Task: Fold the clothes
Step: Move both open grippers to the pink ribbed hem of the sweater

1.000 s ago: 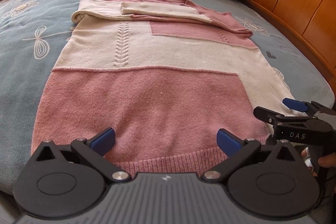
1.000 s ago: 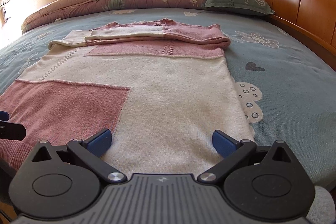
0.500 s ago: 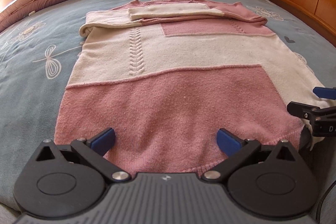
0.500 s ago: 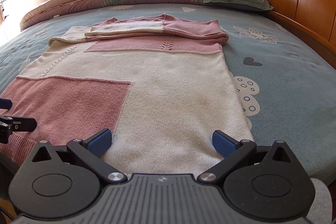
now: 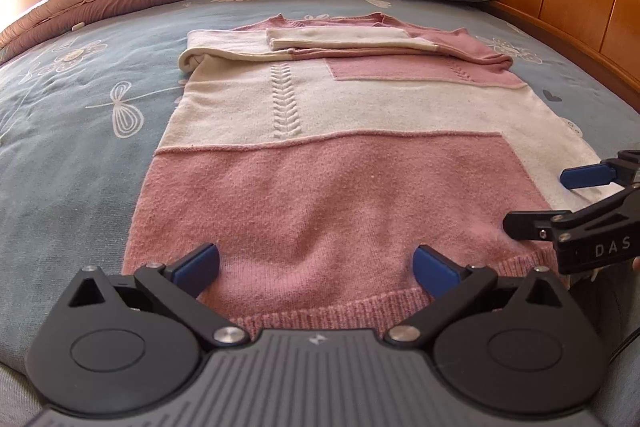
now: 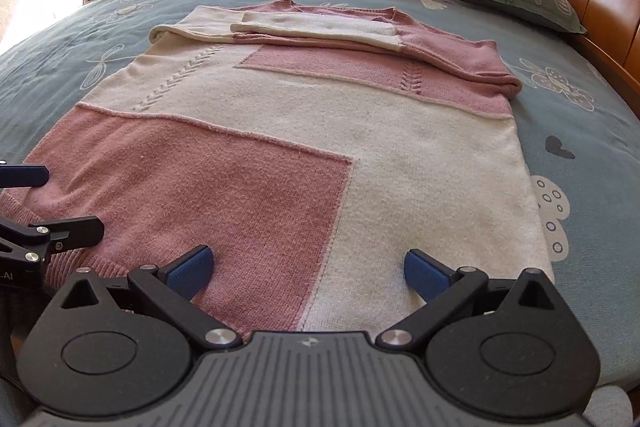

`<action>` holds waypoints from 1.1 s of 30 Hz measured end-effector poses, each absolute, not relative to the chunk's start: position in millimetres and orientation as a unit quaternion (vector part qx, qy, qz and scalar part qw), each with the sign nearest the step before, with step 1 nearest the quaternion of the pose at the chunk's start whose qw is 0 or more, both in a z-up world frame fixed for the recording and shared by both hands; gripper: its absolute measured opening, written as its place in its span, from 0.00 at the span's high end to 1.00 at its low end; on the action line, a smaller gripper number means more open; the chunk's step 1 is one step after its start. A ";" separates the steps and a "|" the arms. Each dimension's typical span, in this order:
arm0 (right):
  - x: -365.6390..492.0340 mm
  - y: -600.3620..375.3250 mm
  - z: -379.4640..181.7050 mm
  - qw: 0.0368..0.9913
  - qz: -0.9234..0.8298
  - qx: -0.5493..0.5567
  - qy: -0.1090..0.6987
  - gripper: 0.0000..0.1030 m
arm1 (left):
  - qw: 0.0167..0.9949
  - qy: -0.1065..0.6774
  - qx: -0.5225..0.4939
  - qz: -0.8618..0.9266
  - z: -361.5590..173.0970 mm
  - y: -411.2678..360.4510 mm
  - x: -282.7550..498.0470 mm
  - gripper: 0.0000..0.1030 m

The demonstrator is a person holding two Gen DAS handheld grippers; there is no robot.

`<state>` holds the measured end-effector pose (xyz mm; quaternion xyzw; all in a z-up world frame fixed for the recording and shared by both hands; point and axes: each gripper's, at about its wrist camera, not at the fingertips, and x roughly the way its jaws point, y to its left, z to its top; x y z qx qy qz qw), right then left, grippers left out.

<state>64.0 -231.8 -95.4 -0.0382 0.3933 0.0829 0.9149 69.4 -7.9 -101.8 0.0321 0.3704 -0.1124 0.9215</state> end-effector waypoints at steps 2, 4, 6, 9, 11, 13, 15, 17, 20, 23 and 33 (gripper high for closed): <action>55.3 -236.1 -96.5 0.917 0.088 -0.035 0.387 0.00 | 0.923 0.368 0.028 -0.111 -100.9 -6.1 67.7 0.01; 48.0 -240.6 -95.5 0.917 0.093 -0.032 0.388 0.00 | 0.924 0.366 0.022 -0.108 -98.9 -4.6 66.8 0.01; 49.4 -242.2 -89.6 0.914 0.092 -0.030 0.393 0.00 | 0.926 0.364 0.021 -0.097 -93.9 -2.4 66.8 0.01; 58.9 -237.3 -78.3 0.920 0.102 -0.031 0.377 0.00 | 0.930 0.359 0.021 -0.082 -85.4 1.9 66.6 0.01; 72.4 -225.7 -73.4 0.921 0.115 -0.044 0.371 0.00 | 0.932 0.353 0.013 -0.075 -79.0 7.9 66.0 0.01; 85.5 -211.9 -74.2 0.919 0.125 -0.064 0.368 0.00 | 0.935 0.350 0.005 -0.066 -74.4 13.4 64.8 0.01; 98.0 -199.7 -81.8 0.913 0.130 -0.080 0.377 0.00 | 0.935 0.350 0.002 -0.058 -71.8 17.4 63.8 0.01; 98.6 -197.6 -91.6 0.907 0.129 -0.083 0.393 0.00 | 0.936 0.348 -0.001 -0.057 -70.2 20.4 63.1 0.01; 76.8 -211.4 -95.8 0.911 0.136 -0.067 0.382 0.00 | 0.937 0.344 -0.005 -0.058 -69.7 22.3 64.1 0.01; 60.2 -223.1 -93.9 0.907 0.152 -0.068 0.387 0.00 | 0.936 0.347 0.009 -0.051 -73.5 18.7 68.3 0.01; 123.8 -175.5 -71.5 0.905 0.198 -0.082 0.368 0.00 | 0.941 0.339 0.006 -0.002 -66.4 38.5 64.8 0.01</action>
